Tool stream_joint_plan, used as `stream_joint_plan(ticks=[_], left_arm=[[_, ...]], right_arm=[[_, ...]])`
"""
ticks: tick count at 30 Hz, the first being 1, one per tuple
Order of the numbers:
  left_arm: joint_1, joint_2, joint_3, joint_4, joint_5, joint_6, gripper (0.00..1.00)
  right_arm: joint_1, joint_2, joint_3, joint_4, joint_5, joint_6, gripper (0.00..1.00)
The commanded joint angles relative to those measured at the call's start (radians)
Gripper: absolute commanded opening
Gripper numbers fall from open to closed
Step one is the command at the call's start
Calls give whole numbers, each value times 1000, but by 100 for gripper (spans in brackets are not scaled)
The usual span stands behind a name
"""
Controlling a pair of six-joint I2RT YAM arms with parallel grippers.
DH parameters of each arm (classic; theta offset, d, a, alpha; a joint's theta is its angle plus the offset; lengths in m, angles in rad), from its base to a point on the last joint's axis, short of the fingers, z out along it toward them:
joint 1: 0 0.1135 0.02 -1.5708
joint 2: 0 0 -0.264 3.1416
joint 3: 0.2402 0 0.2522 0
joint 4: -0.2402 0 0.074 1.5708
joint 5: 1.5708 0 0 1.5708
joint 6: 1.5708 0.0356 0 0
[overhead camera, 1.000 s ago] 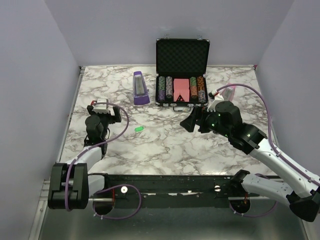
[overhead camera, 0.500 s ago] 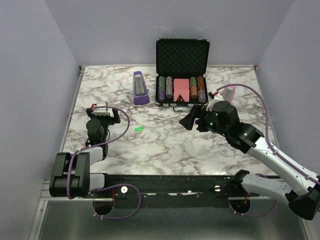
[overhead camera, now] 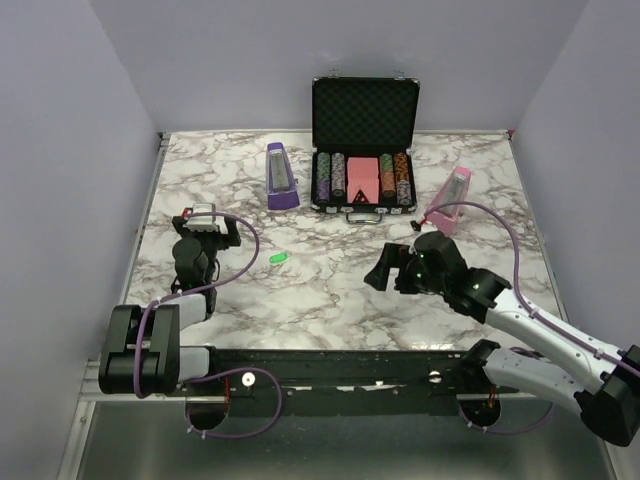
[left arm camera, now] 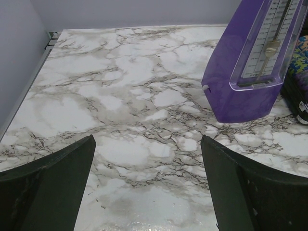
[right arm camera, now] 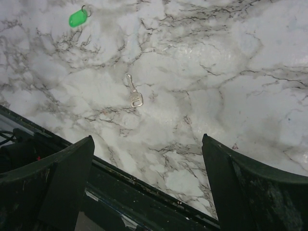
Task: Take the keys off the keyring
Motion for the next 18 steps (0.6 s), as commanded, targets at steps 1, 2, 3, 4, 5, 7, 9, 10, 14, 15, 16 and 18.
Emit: stream_joint_plan(ticks=[1,2,3,4,5,7,9,10,14,15,16,18], left_arm=[[-14,-5,8,41,-18,3,99],[-14,-5,6,39,-33,3,99],[-14,-5,6,42,-35,3,99],[-14,-5,8,39,-33,5,99],[-14,-5,8,41,-33,5,99],[-14,-5,8,41,-35,3,99],[-14,-5,6,41,-33,5,99],[-14,-5,8,41,-33,3,99],[-14,-5,8,39,-33,5,99],[-14,-5,8,42,-33,3,99],[-14,-5,8,39,-33,5,99],[-14,-5,8,41,-33,3,99]], right_arm=[[5,-21,-13,84,-61,-5,100],[6,-12,-11,85,-61,-4,100],[6,-3,-10,85,-63,-2,100],[5,6,-7,85,-63,-1,100],[6,14,-8,87,-66,2,100],[5,26,-8,93,-77,2,100],[6,35,-10,107,-89,1,100],[6,40,-10,111,-95,-1,100],[5,52,-5,115,-110,-13,100],[5,52,-7,113,-109,-14,100],[6,52,-5,109,-106,-17,100],[6,46,1,92,-92,-16,100]])
